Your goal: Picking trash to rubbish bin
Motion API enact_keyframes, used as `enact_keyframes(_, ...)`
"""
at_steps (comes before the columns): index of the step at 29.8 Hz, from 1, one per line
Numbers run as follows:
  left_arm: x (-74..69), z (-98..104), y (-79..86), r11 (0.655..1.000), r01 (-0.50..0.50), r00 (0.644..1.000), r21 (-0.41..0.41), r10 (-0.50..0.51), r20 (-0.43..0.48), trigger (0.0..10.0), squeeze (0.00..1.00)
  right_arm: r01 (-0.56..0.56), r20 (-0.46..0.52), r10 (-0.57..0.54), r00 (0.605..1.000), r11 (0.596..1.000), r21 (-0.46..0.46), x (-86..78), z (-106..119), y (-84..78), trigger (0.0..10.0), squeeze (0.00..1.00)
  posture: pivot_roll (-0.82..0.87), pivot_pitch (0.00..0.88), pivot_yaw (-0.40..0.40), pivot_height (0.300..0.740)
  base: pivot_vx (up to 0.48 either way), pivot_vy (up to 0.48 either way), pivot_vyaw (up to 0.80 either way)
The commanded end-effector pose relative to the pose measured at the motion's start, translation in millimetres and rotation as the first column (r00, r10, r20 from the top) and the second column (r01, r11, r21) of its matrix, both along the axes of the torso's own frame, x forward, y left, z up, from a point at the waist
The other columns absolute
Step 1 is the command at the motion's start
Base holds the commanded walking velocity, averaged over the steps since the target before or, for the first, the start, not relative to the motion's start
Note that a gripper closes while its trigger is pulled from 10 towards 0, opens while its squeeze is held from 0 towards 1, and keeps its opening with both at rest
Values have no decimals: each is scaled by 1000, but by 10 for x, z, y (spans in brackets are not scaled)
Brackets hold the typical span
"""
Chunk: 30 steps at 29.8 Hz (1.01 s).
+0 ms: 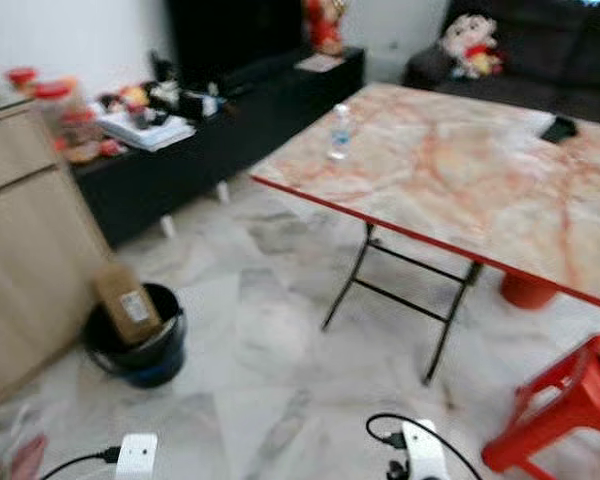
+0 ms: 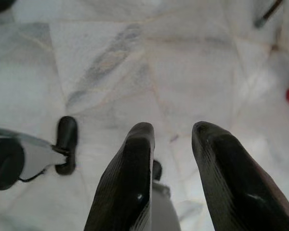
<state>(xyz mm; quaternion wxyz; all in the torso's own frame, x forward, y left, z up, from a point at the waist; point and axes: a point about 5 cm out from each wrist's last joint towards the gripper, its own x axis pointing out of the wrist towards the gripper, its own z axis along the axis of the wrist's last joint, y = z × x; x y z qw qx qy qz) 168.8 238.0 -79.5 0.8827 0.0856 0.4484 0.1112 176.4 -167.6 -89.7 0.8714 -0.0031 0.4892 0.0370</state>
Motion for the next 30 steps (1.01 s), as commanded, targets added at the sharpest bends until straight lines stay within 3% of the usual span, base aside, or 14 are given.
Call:
enact_keyframes(1,-36,-14,14,1000,-7,1000,1,7,-11,10000,0,-17,18,17,1000,1000,17,57,24,61,10000,0,11,0,-41,740,0,0,794)
enact_keyframes(10,-25,-9,5,1000,-13,1000,-5,13,2,10000,0,-11,23,10,1000,999,41,42,19,78,10000,0,12,0,-45,740,0,0,794)
enact_keyframes(18,-29,-9,17,1000,-21,1000,8,21,-6,10000,0,19,54,-25,998,995,102,101,50,125,10000,0,8,0,-48,740,0,0,0)
enact_keyframes(30,-42,-14,25,999,-33,999,11,34,-12,10000,0,1,65,-7,998,996,90,128,64,123,10000,0,7,0,-48,740,294,0,0)
